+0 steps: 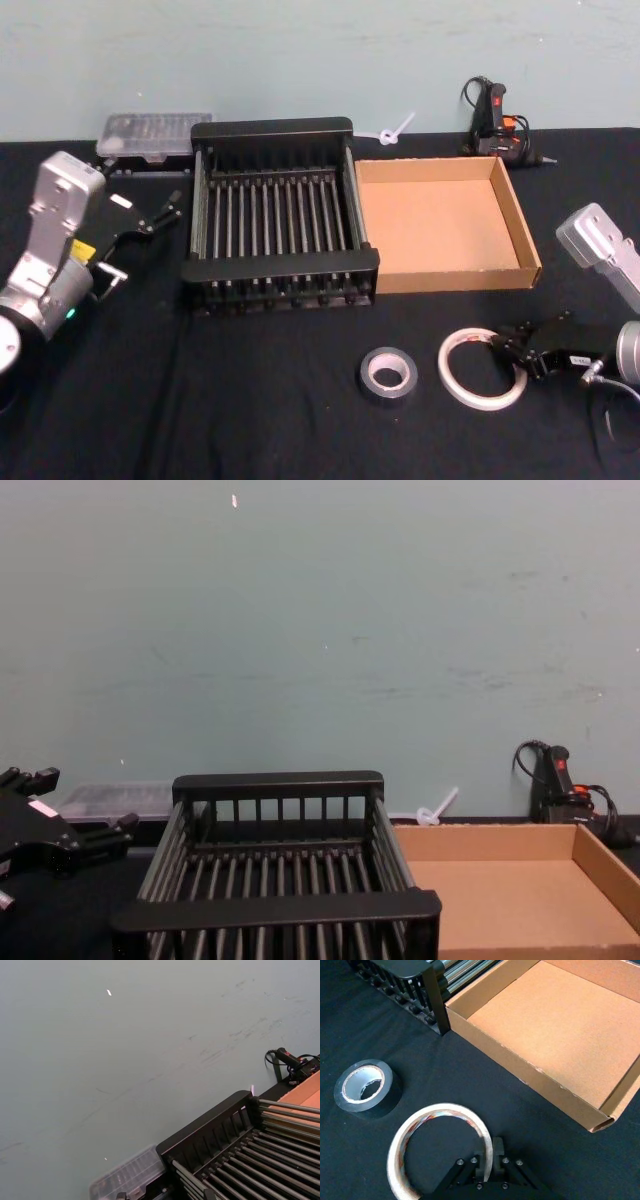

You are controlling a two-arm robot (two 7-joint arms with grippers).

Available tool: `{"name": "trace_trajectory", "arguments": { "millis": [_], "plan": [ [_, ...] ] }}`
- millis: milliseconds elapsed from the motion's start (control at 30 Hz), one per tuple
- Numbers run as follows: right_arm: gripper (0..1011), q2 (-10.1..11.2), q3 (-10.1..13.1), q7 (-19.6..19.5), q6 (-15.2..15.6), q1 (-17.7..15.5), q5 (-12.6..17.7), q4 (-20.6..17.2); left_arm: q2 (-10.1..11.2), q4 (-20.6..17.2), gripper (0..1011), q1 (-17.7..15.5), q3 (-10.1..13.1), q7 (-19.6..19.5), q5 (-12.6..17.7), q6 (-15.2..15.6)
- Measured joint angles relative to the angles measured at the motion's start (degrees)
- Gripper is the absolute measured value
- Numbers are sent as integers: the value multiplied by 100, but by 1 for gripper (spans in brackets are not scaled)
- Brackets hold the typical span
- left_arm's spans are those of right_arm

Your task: Pick up the white tape and place it into the black box , Pick up the silver tape and place it into the brown box.

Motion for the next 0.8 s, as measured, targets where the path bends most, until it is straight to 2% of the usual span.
{"name": "trace_trajectory", "arguments": {
  "millis": [33,133,633,800],
  "plan": [
    [107,0,0,0,0,0,0,0,0,0,1001,0,0,0,0,0],
    [93,0,0,0,0,0,0,0,0,0,1001,0,0,0,0,0],
    [94,0,0,0,-2,-1,-1,-3,0,0,1001,0,0,0,0,0],
    [93,31,61,-51,-83,-52,-24,-122,0,0,1001,0,0,0,0,0]
  ]
}}
